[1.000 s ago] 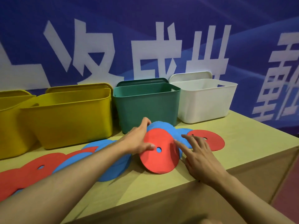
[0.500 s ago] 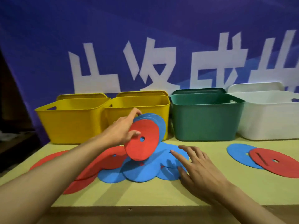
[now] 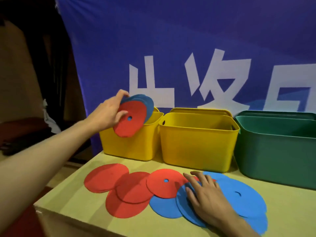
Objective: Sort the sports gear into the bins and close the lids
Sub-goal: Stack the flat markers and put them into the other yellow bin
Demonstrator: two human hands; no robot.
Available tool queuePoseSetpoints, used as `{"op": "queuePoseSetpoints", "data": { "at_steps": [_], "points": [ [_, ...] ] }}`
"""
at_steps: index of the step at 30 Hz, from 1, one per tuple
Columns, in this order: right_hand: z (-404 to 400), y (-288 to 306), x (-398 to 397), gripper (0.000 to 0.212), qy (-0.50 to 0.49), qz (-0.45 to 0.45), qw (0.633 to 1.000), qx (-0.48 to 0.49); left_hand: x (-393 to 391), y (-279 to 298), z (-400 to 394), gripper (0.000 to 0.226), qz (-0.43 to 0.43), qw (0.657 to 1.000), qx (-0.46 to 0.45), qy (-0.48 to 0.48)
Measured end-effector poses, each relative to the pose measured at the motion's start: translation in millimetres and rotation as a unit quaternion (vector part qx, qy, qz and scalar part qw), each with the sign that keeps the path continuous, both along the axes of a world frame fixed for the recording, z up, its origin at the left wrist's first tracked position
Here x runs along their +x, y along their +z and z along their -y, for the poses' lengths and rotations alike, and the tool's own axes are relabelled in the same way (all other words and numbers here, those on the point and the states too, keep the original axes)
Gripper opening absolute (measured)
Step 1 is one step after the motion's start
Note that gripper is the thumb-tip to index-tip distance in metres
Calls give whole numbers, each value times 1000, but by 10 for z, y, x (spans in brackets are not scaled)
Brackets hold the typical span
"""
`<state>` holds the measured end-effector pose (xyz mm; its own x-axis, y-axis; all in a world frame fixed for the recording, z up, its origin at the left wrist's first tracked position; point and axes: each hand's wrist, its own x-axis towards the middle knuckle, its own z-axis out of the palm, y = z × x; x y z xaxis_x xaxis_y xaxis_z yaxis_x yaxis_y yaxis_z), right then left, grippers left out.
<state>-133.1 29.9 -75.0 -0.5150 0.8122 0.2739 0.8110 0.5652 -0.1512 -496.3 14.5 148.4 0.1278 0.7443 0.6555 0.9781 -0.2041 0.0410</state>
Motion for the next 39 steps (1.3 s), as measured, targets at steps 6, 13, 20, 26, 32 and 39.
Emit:
{"op": "queuePoseSetpoints", "data": {
  "at_steps": [6, 13, 20, 26, 32, 39],
  "points": [
    [-90, -235, -50, 55, -7, -27, 1000, 1, -366, 348, -511, 46, -82, 990, 62, 97],
    [-133, -274, -56, 40, -13, -55, 998, -1, -321, -14, -1198, 39, -181, 947, -213, 161],
    [-81, -179, -40, 51, -1, -44, 999, -3, -87, -309, -801, 41, -197, 967, -140, 80],
    [-26, -74, 105, 41, -30, -48, 998, 19, 436, -497, -234, 51, -244, 960, -139, 14],
    [22, 231, 921, 52, -116, -17, 991, 57, 1124, -643, 8, 53, -270, 948, -161, -59],
    [203, 198, 2392, 57, -282, 51, 958, 18, 2241, -1092, -176, 61, -314, 900, -246, -176]
  ]
}}
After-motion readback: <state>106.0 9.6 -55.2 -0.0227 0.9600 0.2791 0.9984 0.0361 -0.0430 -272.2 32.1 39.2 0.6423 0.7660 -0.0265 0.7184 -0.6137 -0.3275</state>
